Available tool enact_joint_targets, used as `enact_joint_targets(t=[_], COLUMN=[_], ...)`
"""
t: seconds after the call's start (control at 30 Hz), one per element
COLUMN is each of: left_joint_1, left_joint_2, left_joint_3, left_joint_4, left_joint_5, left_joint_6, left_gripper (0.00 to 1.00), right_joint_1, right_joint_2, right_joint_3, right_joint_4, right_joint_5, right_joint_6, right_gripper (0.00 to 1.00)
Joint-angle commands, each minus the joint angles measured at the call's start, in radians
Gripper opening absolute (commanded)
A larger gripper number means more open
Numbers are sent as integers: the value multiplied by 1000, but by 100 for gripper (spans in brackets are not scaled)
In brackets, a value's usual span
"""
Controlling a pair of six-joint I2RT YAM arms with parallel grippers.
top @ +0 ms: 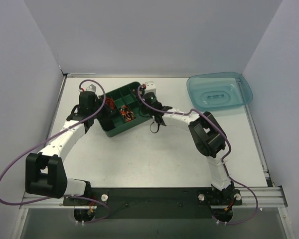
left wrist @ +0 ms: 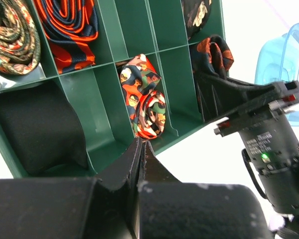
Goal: Roll the ties
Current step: Place the tie in the storage box.
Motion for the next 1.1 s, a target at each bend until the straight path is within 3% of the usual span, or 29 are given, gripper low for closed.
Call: enact_joint_targets(t=[0.0,0.07,0.27,0.43,0.5,0.53,0.57,0.67,0.73,0.8,1.07], left_joint_1=[15,18,24,23,23,23,23,23,23,23,21], left_joint_2=[-39,-42,-37,-34,-36,-36,-36,-39,-39,-37,-27], left_joint_3=[1,-1,-4,-15,-21,-22,-22,-28,-30,-30,-42], left_joint_4=[48,48,49,59,57,57,55,54,54,54,78], left_joint_5=[17,15,17,21,24,23,21,21,21,24,55], left_joint_6=[9,10,10,18,23,26,27,29,30,32,30], left_gripper=[4,4,4,4,4,4,4,4,4,4,4], right_joint_1=[4,12,15,4,-5,-10,-14,-42,-62,-73,-93], right_joint_2=[-112,-155,-222,-180,-155,-132,-120,-83,-66,-57,-20], right_joint_3=[-27,-24,4,72,106,115,132,131,119,99,51], right_joint_4=[-103,-138,-164,-181,-200,-206,-213,-238,-246,-247,-243], right_joint_5=[7,19,30,18,5,-13,-31,-96,-149,-168,-226], right_joint_6=[-16,-18,-32,-42,-35,-21,-12,39,66,93,148], right_gripper=[49,62,79,80,70,62,43,17,5,0,0])
